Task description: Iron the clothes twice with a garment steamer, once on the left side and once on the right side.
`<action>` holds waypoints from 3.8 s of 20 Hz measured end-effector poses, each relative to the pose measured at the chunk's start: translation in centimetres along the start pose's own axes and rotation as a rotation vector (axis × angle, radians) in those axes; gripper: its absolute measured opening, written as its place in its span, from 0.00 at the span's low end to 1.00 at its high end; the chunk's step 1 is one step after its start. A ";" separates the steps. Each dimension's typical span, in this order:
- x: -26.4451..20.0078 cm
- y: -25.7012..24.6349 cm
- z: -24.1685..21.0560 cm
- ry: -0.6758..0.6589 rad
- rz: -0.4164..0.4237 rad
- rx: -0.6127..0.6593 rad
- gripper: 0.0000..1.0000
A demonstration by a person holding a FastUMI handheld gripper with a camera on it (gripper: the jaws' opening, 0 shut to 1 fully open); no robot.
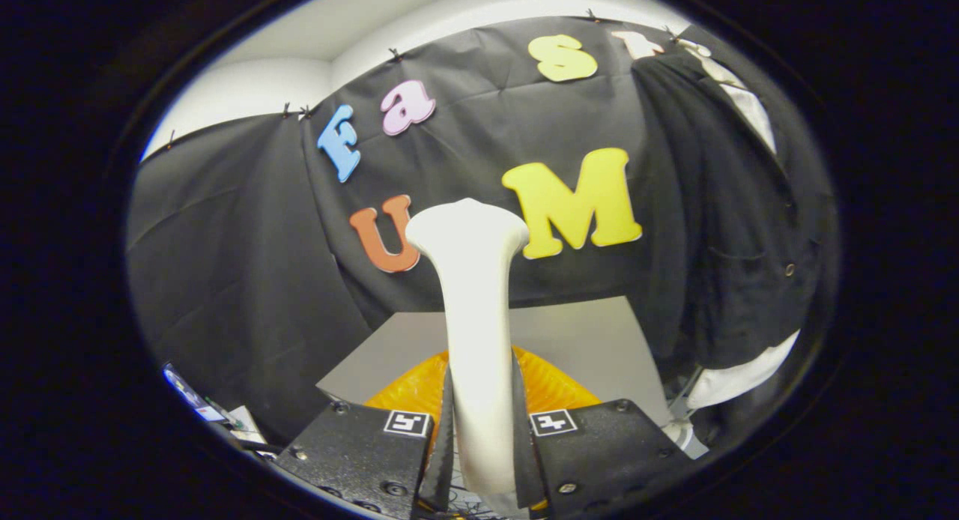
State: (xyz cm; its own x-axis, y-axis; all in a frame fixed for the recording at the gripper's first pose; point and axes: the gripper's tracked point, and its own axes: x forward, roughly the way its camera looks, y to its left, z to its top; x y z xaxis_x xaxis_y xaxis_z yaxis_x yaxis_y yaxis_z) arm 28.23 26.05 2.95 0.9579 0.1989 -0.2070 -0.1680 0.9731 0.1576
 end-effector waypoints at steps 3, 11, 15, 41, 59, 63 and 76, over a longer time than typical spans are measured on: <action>-3.5 -3.6 1.2 -0.048 -0.095 0.002 0.35; -12.2 -12.8 6.5 -0.214 -0.298 0.024 0.35; -15.1 -17.3 11.1 -0.342 -0.357 0.024 0.35; -7.9 -28.9 32.0 -0.679 -0.509 -0.254 0.36; -7.2 -30.8 20.4 -0.453 -0.592 -0.209 0.35; -7.5 -30.9 17.8 -0.417 -0.586 -0.205 0.36; -8.1 -33.1 10.8 -0.313 -0.614 -0.172 0.36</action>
State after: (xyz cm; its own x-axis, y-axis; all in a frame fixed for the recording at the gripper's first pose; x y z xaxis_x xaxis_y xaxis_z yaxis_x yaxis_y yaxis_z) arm 28.55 -9.00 9.83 0.9087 -0.4094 0.0821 0.4144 0.9082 -0.0588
